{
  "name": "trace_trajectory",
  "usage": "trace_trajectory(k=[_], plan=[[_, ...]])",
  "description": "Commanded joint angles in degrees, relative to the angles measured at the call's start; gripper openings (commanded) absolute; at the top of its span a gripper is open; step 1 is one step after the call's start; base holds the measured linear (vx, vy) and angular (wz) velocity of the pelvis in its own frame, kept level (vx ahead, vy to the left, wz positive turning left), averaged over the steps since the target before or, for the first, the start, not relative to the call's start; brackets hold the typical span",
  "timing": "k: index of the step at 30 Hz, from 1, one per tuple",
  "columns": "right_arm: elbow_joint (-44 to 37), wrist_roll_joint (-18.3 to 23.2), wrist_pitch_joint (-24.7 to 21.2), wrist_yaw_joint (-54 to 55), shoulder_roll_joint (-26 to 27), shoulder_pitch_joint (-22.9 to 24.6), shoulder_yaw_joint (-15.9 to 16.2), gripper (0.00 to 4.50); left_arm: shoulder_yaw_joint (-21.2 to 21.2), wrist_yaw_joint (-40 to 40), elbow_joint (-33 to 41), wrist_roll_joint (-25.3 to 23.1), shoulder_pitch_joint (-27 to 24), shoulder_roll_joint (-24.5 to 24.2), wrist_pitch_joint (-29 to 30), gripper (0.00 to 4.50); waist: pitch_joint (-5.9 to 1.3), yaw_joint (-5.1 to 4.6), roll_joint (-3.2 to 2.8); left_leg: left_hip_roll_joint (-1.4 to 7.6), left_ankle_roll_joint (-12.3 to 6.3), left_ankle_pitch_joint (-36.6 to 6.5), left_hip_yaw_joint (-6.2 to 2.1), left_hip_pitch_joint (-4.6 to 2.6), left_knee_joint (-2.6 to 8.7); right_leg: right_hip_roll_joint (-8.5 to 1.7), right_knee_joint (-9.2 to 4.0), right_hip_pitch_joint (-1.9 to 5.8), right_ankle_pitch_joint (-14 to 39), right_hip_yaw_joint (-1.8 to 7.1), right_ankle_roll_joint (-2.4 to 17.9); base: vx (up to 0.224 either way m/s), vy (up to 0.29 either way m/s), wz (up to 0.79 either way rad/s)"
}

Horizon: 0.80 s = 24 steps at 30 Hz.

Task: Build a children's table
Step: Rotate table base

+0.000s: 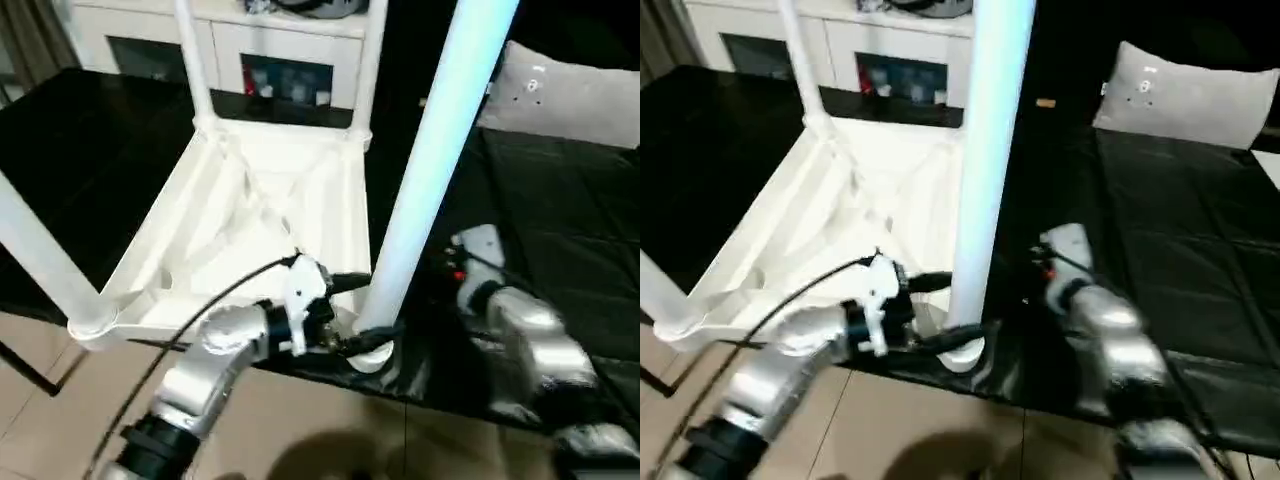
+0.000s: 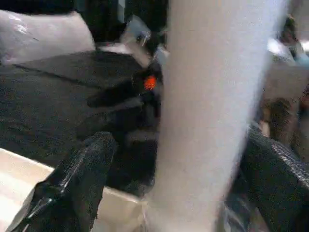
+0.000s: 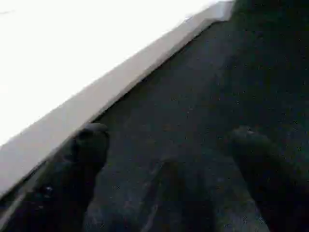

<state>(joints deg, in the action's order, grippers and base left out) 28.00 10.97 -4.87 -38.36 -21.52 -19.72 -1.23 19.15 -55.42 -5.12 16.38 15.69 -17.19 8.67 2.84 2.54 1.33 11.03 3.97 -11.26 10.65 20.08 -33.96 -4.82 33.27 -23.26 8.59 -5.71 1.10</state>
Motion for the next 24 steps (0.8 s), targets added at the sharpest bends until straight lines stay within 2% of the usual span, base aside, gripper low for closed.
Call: trace_trajectory(k=[1,2,3,4,5,8,9,11,13,14,16,17,19,20,21,23,24], plan=[[-4.95,1.98,-0.22,-6.33,-3.0,1.1,0.37,4.5,-0.06,-4.22,0.53,0.62,0.59,-2.88,1.36,4.24,-3.48,0.37,-0.01,2.22,-3.61,-13.63,-0.81,0.05,4.1,-3.18,-3.77,3.34,19.08,3.1,8.17,0.0,0.0,0.0],[-7.27,2.43,-0.52,-9.24,-4.88,2.43,1.12,4.5,0.83,-6.01,-0.04,-0.65,1.18,-4.73,0.91,4.24,-3.38,0.23,0.02,2.18,-3.82,-13.34,-0.88,0.26,4.21,-3.17,-3.67,3.35,19.05,3.06,8.35,0.0,0.0,0.0],[-8.49,2.68,-0.67,-10.9,-5.95,3.14,1.53,4.5,1.33,-7.03,-0.48,-1.44,1.57,-5.71,0.63,4.13,-3.35,0.32,-0.13,2.2,-4.02,-14.29,-0.73,-0.2,4.13,-3.1,-4.12,3.07,20.92,3.09,7.83,0.0,0.0,0.0],[-10.75,3.24,-1.21,-14.05,-8.29,4.55,2.04,4.5,2.28,-8.51,-1.66,-3.26,2.6,-7.29,-0.11,4.13,-3.23,0.27,-0.16,2.17,-3.95,-14.77,-0.87,-0.02,4.25,-3.16,-4.25,3.16,22.24,3.02,7.68,0.0,0.0,0.0],[-11.57,3.34,-1.13,-15.42,-9.6,5.18,2.08,4.5,2.61,-8.61,-2.41,-4.16,3.26,-7.7,-0.25,4.02,-3.14,0.28,0.0,2.23,-3.85,-15.2,-0.83,-0.16,4.25,-3.21,-4.42,2.95,23.29,3.03,7.53,0.0,0.0,0.0],[-14.58,4.41,-2.24,-19.14,-12.8,7.05,1.33,4.5,3.74,-8.87,-4.45,-7.09,5.13,-8.62,-2.34,3.77,-3.16,0.47,0.08,2.17,-3.52,-15.71,-0.95,-0.2,4.12,-3.42,-4.8,2.98,26.12,3.0,6.65,0.0,0.0,0.0],[-16.55,5.66,-3.36,-20.74,-14.07,8.1,0.79,4.5,4.15,-9.44,-4.97,-7.51,5.8,-8.83,-2.8,3.57,-3.17,0.65,0.18,2.14,-3.54,-15.33,-0.97,-0.17,4.13,-3.46,-4.86,2.97,26.63,2.95,6.4,0.0,0.0,0.0],[-19.22,7.37,-5.04,-22.79,-15.5,9.48,0.54,4.5,4.43,-9.36,-5.95,-8.02,6.69,-8.65,-3.04,3.5,-3.1,0.92,0.35,2.09,-3.94,-15.12,-0.89,-0.14,4.05,-3.37,-5.05,3.0,27.2,2.98,5.77,0.0,0.0,0.0],[-25.25,11.26,-9.02,-27.4,-18.8,12.73,0.64,4.5,5.27,-9.67,-8.15,-9.25,8.53,-8.4,-3.33,3.36,-3.21,1.29,0.12,2.13,-4.27,-15.19,-1.02,-0.22,4.0,-3.5,-5.09,2.93,28.34,2.82,5.03,0.0,0.0,0.0],[-25.83,11.56,-9.36,-27.83,-19.08,13.05,0.71,4.5,5.38,-9.77,-8.37,-9.42,8.68,-8.41,-3.36,3.19,-3.16,1.25,0.27,2.05,-4.38,-15.09,-0.98,-0.13,4.03,-3.4,-5.29,2.97,28.64,2.74,4.71,0.0,0.0,0.0],[-29.07,13.3,-11.53,-29.88,-20.52,14.72,1.07,4.5,6.03,-9.66,-9.57,-10.7,9.58,-8.52,-2.48,3.08,-3.13,1.23,-0.05,2.1,-4.27,-15.39,-1.14,0.04,4.1,-3.42,-5.34,3.0,28.91,2.65,4.47,0.0,0.0,0.0],[-30.49,14.02,-12.77,-30.51,-20.99,15.35,1.19,4.5,6.25,-9.42,-10.21,-11.4,9.99,-8.56,-2.14,2.98,-3.26,1.28,0.07,2.05,-4.17,-15.35,-1.14,-0.08,4.0,-3.38,-5.45,2.93,29.11,2.59,4.17,0.0,0.0,0.0],[-32.6,14.76,-14.06,-31.26,-21.63,16.33,1.48,4.5,6.48,-9.4,-11.09,-12.05,10.48,-8.65,-1.79,2.79,-3.34,1.25,-0.03,2.04,-4.1,-14.93,-1.26,0.12,4.0,-3.48,-5.26,3.06,28.61,2.51,4.42,0.0,0.0,0.0],[-34.17,15.53,-15.07,-31.22,-21.92,17.1,1.57,4.5,6.41,-9.66,-11.62,-12.13,10.71,-8.76,-1.88,2.67,-3.28,1.24,-0.23,1.99,-4.04,-14.88,-1.23,0.05,3.97,-3.45,-5.47,2.93,28.94,2.47,4.35,0.0,0.0,0.0],[-35.95,16.36,-16.28,-30.87,-22.2,17.95,1.6,4.5,6.32,-10.06,-12.12,-12.11,11.0,-8.94,-1.17,2.58,-3.29,1.32,-0.14,2.0,-4.01,-15.11,-1.14,-0.16,3.88,-3.43,-5.6,2.79,29.16,2.53,4.27,0.0,0.0,0.0],[-36.87,16.39,-16.67,-30.31,-22.1,18.34,1.75,4.5,6.45,-10.45,-12.42,-12.35,11.21,-9.17,-0.75,2.52,-3.34,1.37,-0.29,2.01,-3.83,-15.3,-1.22,-0.16,3.96,-3.49,-5.63,2.8,29.63,2.41,4.31,0.0,0.0,0.0],[-37.07,15.48,-16.41,-28.42,-21.0,18.13,1.96,4.5,6.81,-10.67,-12.56,-12.91,11.3,-9.46,-0.27,2.24,-3.31,1.36,-0.59,1.99,-3.62,-15.58,-1.28,-0.14,3.98,-3.48,-5.66,2.77,29.57,2.35,4.42,0.0,0.0,0.0]])
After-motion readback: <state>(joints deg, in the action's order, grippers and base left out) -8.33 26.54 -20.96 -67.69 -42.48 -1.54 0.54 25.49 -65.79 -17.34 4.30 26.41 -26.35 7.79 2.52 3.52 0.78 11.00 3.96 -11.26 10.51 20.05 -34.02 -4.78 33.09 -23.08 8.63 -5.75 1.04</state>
